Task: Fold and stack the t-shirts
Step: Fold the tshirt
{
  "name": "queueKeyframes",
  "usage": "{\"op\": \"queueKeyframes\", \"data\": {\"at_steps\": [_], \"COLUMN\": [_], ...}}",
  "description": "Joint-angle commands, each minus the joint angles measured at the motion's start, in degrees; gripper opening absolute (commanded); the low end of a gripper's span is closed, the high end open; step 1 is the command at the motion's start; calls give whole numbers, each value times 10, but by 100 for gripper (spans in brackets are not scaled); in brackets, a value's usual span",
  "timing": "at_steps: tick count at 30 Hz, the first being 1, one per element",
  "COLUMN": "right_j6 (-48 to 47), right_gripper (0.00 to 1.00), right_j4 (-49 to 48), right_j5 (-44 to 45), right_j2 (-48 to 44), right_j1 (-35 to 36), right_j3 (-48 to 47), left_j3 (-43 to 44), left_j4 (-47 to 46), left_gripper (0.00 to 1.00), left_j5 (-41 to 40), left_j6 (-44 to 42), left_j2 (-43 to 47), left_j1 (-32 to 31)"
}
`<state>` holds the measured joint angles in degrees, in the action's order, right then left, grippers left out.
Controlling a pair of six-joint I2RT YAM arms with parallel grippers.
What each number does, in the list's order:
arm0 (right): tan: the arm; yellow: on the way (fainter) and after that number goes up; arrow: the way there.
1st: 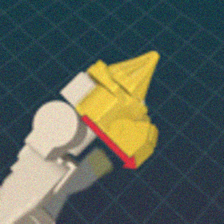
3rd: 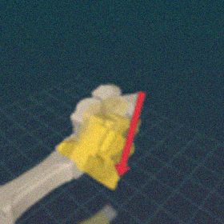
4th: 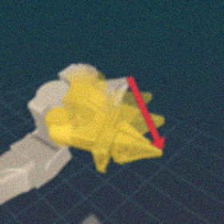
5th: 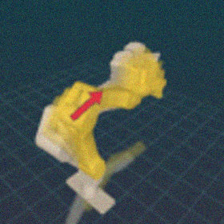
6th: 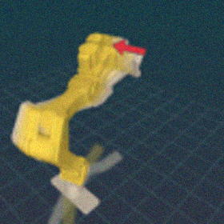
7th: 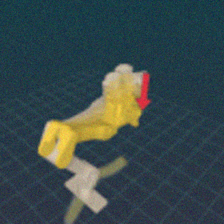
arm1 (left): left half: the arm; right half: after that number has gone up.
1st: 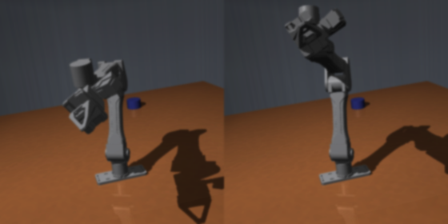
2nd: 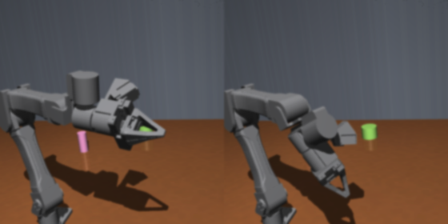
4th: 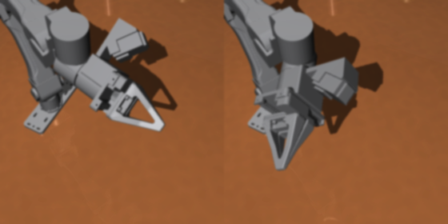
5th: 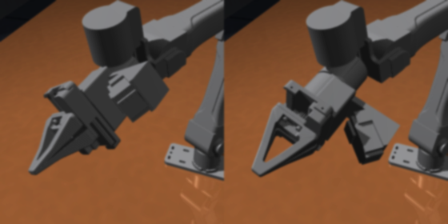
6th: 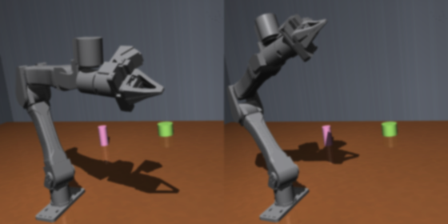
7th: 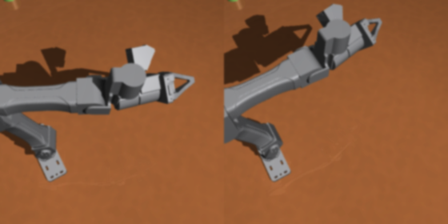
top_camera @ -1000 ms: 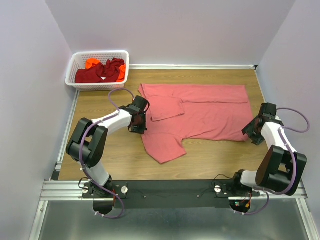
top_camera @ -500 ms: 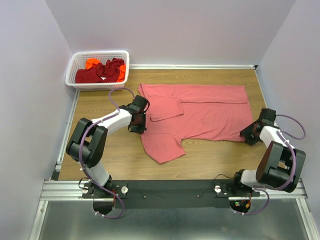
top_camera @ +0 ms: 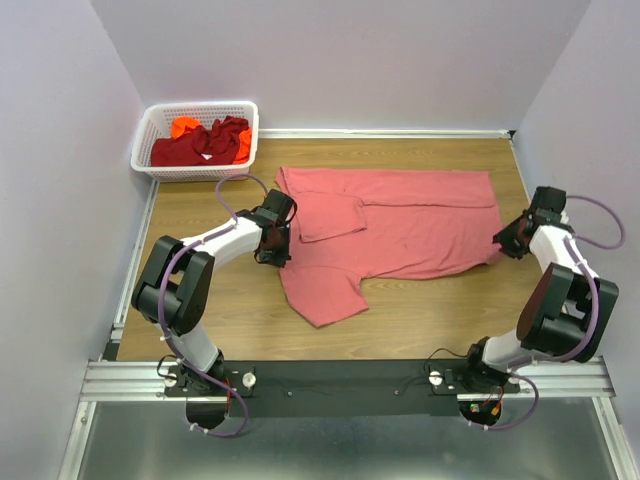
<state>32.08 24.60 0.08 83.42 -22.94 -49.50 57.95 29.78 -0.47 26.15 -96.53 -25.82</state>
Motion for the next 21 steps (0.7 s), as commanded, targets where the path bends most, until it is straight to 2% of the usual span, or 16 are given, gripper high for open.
{"op": "queueKeyframes", "data": {"at_steps": [1, 4, 9, 13, 17, 21], "right_j6": [-21, -34, -29, -39, -33, -41], "right_gripper": [41, 51, 54, 57, 57, 61], "right_j4": [22, 40, 55, 75, 77, 63], "right_j5": [2, 4, 40, 78, 66, 45], "right_j2": [42, 77, 84, 41, 2, -10], "right_j1": [16, 40, 48, 26, -3, -25], "right_j3": [-68, -116, -126, -63, -5, 29], "left_j3": [9, 13, 16, 18, 15, 8], "left_j4": [10, 9, 8, 7, 7, 1], "left_gripper": [0, 0, 0, 0, 0, 0], "left_j5": [-15, -13, -9, -8, -8, -1], "left_j6": [-10, -10, -11, -11, -15, -17], "left_j2": [16, 13, 10, 12, 15, 16], "left_j1": [4, 4, 5, 5, 5, 6]}}
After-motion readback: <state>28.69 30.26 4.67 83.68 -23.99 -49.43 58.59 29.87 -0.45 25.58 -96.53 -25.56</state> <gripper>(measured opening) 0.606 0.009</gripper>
